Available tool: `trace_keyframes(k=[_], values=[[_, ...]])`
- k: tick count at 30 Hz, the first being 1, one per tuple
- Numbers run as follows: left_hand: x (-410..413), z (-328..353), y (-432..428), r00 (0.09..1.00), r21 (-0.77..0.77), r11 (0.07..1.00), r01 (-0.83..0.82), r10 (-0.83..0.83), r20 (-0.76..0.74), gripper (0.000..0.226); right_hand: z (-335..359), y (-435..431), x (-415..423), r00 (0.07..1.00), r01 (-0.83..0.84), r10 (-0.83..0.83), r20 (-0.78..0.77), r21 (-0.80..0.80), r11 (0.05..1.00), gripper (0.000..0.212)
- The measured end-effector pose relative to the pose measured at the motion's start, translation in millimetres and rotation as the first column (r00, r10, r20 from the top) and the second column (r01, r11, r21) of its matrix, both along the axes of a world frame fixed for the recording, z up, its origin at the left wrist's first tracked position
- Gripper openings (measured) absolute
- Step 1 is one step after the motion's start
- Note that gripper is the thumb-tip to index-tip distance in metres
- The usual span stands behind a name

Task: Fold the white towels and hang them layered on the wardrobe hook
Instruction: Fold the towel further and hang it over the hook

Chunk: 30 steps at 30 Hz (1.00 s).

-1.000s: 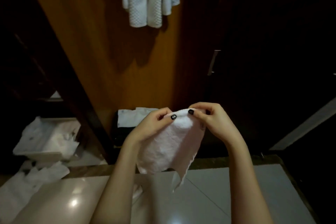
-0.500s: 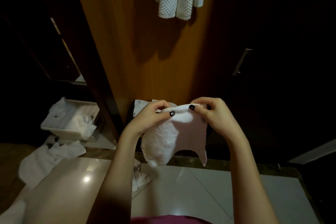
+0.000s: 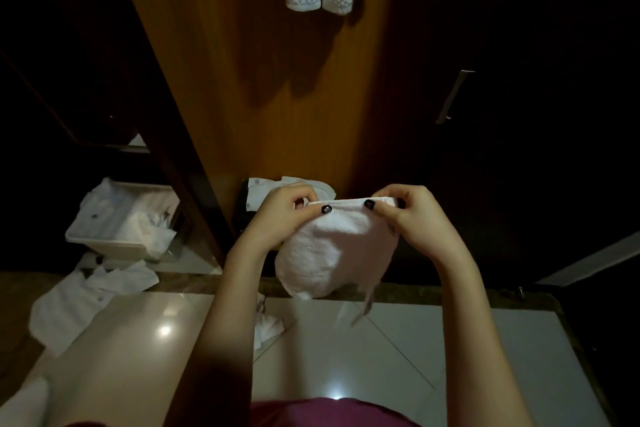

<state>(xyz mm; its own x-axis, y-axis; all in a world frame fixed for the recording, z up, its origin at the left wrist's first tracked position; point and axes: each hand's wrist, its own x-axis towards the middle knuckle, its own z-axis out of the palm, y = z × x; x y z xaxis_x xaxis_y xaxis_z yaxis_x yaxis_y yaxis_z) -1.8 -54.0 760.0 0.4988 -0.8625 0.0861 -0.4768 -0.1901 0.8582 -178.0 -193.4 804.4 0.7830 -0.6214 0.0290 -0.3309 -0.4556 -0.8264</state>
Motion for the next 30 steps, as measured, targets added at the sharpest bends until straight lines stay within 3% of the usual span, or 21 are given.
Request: trace_keyframes(k=[3,5,8,11,15,19,24,27,30], values=[[-2,-5,-4,1.0,0.12,0.993,0.016,-0.018,0.015,0.024,-3,1,-4,0.999,0.055,-0.055,-0.001,0.035,0.998,0.014],[-2,-8,-6,0.999,0.121,0.992,0.042,-0.044,0.014,0.026,-4,1,-10,0.998,0.067,-0.067,0.0,0.075,0.995,0.013],[-4,-10,-6,0.997,0.014,0.997,0.07,-0.069,-0.024,0.027,-5,-2,-21,0.998,0.057,-0.056,-0.012,0.164,0.985,0.01],[-8,-5,-9,0.963,-0.184,0.982,0.033,-0.08,-0.256,0.026,-5,-8,-30,0.996,0.07,-0.08,0.037,0.207,0.976,0.013],[-17,10,-19,0.849,-0.407,0.914,0.004,-0.219,-0.482,0.027,-11,-6,-22,0.991,0.078,-0.105,0.088,0.263,0.962,0.009],[-13,19,-19,0.754,-0.492,0.871,0.016,-0.334,-0.566,0.03,-18,-3,-13,0.978,0.039,-0.101,0.183,0.317,0.948,0.008],[-15,25,-14,0.719,-0.51,0.859,0.037,-0.378,-0.584,0.03,-22,0,-13,0.946,-0.045,-0.1,0.308,0.431,0.901,0.012],[-14,32,-8,0.752,-0.484,0.874,0.041,-0.346,-0.561,0.03,-20,4,-14,0.938,-0.066,-0.098,0.332,0.448,0.891,0.013],[-8,38,-1,0.9,-0.378,0.926,0.013,-0.176,-0.398,0.034,-18,7,-14,0.925,-0.027,-0.133,0.357,0.408,0.913,0.017]])
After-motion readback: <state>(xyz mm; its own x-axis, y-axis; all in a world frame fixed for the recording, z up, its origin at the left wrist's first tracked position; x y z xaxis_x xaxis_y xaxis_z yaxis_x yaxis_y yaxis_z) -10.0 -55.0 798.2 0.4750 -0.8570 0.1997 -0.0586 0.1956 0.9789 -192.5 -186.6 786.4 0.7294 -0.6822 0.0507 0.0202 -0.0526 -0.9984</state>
